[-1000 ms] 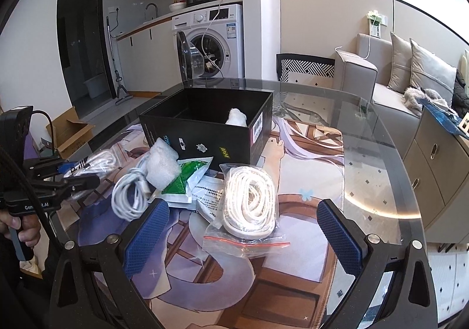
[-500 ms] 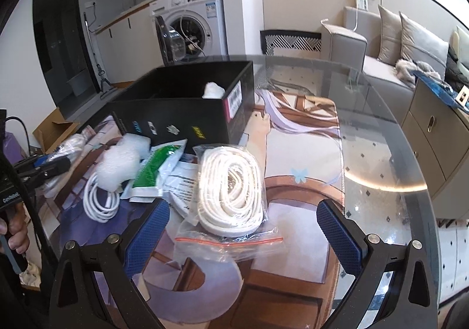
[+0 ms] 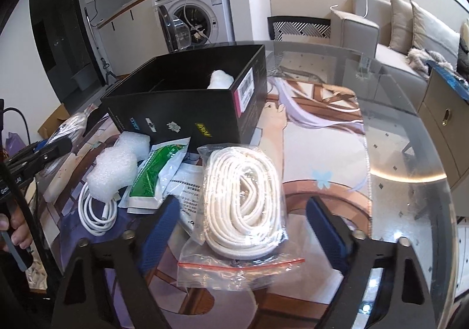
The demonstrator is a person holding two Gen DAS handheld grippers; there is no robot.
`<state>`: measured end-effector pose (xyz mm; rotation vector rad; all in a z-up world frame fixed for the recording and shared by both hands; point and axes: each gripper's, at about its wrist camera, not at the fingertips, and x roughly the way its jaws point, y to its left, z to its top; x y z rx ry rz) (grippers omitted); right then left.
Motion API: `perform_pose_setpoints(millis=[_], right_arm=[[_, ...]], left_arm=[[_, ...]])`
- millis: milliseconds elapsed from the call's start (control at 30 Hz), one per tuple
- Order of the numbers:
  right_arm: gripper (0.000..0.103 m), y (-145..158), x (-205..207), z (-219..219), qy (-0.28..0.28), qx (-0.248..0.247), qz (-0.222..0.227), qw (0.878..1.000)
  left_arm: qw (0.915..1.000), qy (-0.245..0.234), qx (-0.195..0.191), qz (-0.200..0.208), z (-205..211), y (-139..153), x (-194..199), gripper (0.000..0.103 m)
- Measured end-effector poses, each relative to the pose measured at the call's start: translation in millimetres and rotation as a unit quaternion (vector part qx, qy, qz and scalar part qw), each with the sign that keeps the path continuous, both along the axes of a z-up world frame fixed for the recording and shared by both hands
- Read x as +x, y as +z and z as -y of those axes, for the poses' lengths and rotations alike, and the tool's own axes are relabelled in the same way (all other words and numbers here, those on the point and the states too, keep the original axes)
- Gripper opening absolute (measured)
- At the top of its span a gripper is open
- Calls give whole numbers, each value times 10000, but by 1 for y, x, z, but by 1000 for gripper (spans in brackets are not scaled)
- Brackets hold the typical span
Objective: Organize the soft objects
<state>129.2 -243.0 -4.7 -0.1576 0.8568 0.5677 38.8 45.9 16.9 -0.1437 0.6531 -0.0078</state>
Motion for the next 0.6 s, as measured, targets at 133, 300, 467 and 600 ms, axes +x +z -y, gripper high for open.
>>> perform_pose_setpoints(millis=[133, 300, 467, 600], right_arm=[[75, 0, 3, -2, 52, 67, -67, 9999], [53, -3, 5, -5, 53, 5, -146, 9999], [39, -1, 0, -4, 50, -18, -49, 10000], [38, 4, -8, -2, 64, -52, 37, 10000]], left_arm=[[10000, -13, 29, 35, 1, 1, 3, 42], [10000, -43, 45, 51, 2, 1, 5, 42], [9999, -82, 47, 50, 4, 2, 6, 42], [9999, -93, 44, 106, 6, 4, 6, 42]])
